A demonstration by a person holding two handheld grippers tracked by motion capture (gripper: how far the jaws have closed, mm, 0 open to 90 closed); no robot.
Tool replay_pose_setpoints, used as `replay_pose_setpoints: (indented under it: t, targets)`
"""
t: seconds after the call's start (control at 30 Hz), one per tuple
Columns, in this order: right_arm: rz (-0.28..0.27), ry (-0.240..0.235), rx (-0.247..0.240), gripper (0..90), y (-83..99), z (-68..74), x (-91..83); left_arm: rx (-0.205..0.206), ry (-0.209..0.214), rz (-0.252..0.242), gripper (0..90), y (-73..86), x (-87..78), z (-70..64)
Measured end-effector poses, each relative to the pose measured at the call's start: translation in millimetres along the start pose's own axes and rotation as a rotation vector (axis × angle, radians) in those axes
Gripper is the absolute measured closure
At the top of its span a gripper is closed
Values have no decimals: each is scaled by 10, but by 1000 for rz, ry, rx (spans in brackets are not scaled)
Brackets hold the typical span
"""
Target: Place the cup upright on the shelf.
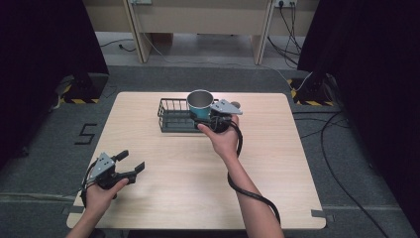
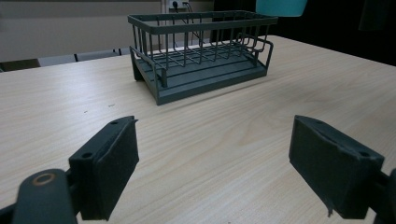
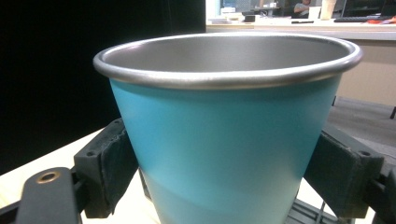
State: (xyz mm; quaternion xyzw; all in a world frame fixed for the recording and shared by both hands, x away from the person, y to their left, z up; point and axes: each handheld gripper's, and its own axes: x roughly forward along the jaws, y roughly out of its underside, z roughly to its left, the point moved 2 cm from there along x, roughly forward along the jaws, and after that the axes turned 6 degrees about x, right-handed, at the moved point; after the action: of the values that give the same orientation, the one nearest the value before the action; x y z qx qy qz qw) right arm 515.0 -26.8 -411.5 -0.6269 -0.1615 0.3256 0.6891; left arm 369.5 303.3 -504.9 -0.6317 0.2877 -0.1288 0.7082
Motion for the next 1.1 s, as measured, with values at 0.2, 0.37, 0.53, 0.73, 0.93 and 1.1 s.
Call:
replay_pose_setpoints:
  t: [0.2, 0.37, 0.53, 0.73, 0.93, 1.1]
  targets:
    - [-5, 0, -3, 176, -75, 7, 88, -4, 0, -3, 151, -1, 1, 1]
    - [-1, 2, 0, 176, -106, 9, 167, -4, 0, -5, 150, -3, -2, 4]
    - [6, 5, 7, 176, -116, -2, 236, -4, 0, -4, 150, -3, -3, 8]
    - [5, 16, 16, 176, -156, -22, 309, -5, 0, -5, 151, -2, 2, 7]
    - [15, 24, 23, 176, -174, -51, 397, -6, 0, -5, 151, -1, 4, 9]
    - [21, 29, 29, 176, -176, -69, 454, -8, 1, -4, 150, 2, 6, 11]
